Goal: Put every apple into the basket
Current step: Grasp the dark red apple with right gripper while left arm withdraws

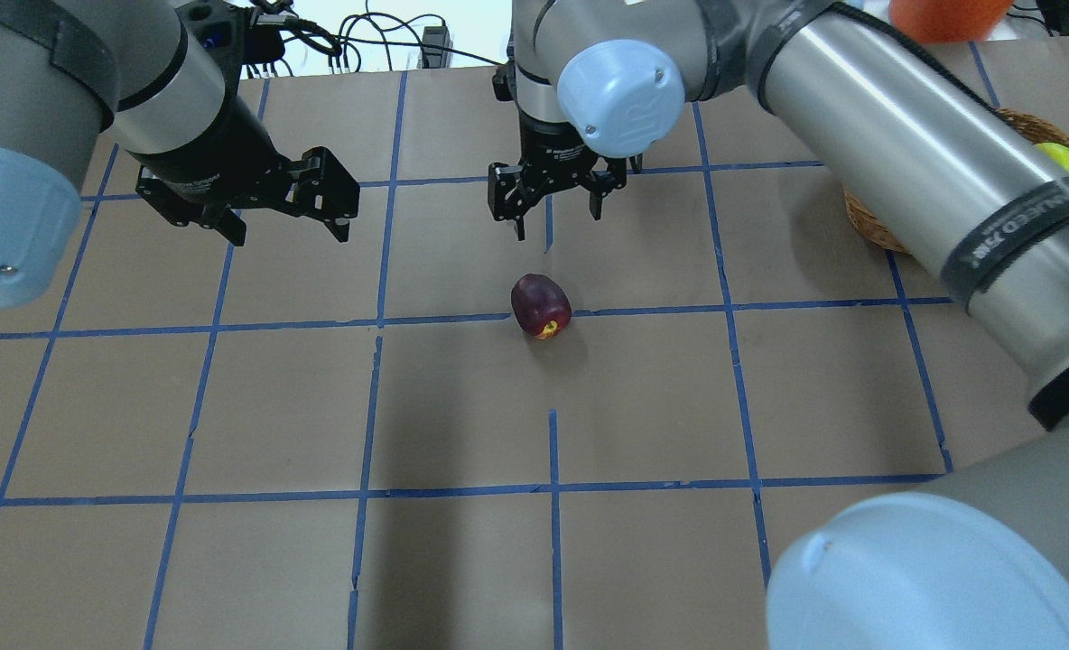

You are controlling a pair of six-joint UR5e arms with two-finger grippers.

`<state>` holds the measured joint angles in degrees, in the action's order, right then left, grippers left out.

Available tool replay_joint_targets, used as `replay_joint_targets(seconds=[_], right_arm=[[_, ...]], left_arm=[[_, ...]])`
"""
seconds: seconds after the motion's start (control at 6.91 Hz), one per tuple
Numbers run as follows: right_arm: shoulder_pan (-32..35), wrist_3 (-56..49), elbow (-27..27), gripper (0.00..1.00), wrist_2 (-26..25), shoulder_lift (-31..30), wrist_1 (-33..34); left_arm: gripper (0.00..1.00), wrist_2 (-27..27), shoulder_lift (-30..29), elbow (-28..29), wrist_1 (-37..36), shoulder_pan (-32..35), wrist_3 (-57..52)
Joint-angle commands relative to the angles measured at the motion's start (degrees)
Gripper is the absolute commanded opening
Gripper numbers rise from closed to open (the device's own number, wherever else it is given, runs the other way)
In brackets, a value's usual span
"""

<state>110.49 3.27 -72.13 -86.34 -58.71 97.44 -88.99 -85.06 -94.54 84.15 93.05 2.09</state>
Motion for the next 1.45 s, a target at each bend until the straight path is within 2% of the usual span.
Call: replay_joint_targets(seconds=[0.0,1.16,1.3], right_arm=[[2.10,2.44,-2.21,1.00,-0.06,3.85,6.16],[2.01,3.49,-8.81,1.00,0.12,6.06,8.73],[2.01,4.36,-8.90,0.88,0.03,6.58,8.73]], left_arm=[[1.00,-0.04,0.25,0.14,-0.30,0.03,0.02],[1.00,-0.13,0.51,0.32,0.23,-0.06,0.20],[1.00,-0.05,0.51,0.32,0.05,-0.15,0.20]])
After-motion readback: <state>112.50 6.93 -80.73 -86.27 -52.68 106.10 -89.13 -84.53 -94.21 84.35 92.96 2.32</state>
